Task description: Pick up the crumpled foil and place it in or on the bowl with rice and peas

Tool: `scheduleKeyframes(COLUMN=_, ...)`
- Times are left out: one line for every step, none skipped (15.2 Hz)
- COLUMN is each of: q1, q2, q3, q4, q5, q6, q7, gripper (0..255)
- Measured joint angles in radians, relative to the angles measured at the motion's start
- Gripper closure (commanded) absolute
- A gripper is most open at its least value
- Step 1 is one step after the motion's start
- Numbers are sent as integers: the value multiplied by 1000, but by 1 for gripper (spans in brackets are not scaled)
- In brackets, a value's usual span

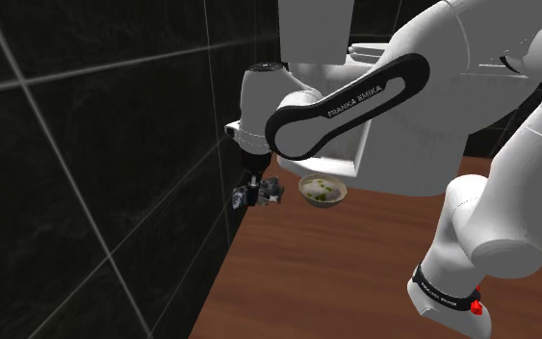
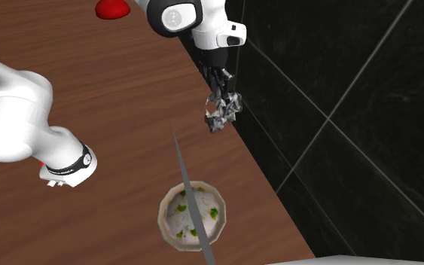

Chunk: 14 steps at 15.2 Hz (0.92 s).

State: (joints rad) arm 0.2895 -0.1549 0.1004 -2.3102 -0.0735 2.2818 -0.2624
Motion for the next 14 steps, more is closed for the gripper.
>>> scheduleKeyframes(q1=0, q2=-6, q3=-1, q4=9, q5=2, q6=-15, q7=-3, gripper=255)
scheduleKeyframes(q1=1, q2=-12, q3=0, q4=17, q5=3, q6=-29, q7=-3, gripper=255)
scheduleKeyframes(q1=1, q2=-19, q3=0, q4=26, q5=5, q6=-45, q7=-4, gripper=255)
scheduleKeyframes(q1=1, q2=-25, q3=-1, q4=34, q5=6, q6=-59, q7=-6, gripper=255)
scheduleKeyframes(q1=1, q2=-28, q3=-1, q4=39, q5=7, q6=-67, q7=-8, gripper=255)
scheduleKeyframes(q1=-2, q2=-43, q3=-8, q4=30, q5=9, q6=-73, q7=-20, gripper=255)
scheduleKeyframes(q1=-7, q2=-66, q3=-16, q4=12, q5=12, q6=-77, q7=-34, gripper=255)
scheduleKeyframes(q1=-15, q2=-93, q3=-30, q4=-14, q5=13, q6=-76, q7=-57, gripper=255)
scheduleKeyframes(q1=-20, q2=-116, q3=-41, q4=-37, q5=14, q6=-75, q7=-74, gripper=255)
scheduleKeyframes(q1=-30, q2=-137, q3=-59, q4=-53, q5=14, q6=-80, q7=-100, gripper=255)
scheduleKeyframes(q1=-40, q2=-155, q3=-78, q4=-68, q5=13, q6=-81, q7=-128, gripper=255)
scheduleKeyframes(q1=-49, q2=-178, q3=-94, q4=-82, q5=11, q6=-88, q7=-153, gripper=255)
scheduleKeyframes(q1=-57, q2=-194, q3=-110, q4=-93, q5=9, q6=-91, q7=-176, gripper=255)
scheduleKeyframes(q1=-65, q2=-203, q3=-122, q4=-95, q5=6, q6=-98, q7=-194, gripper=255)
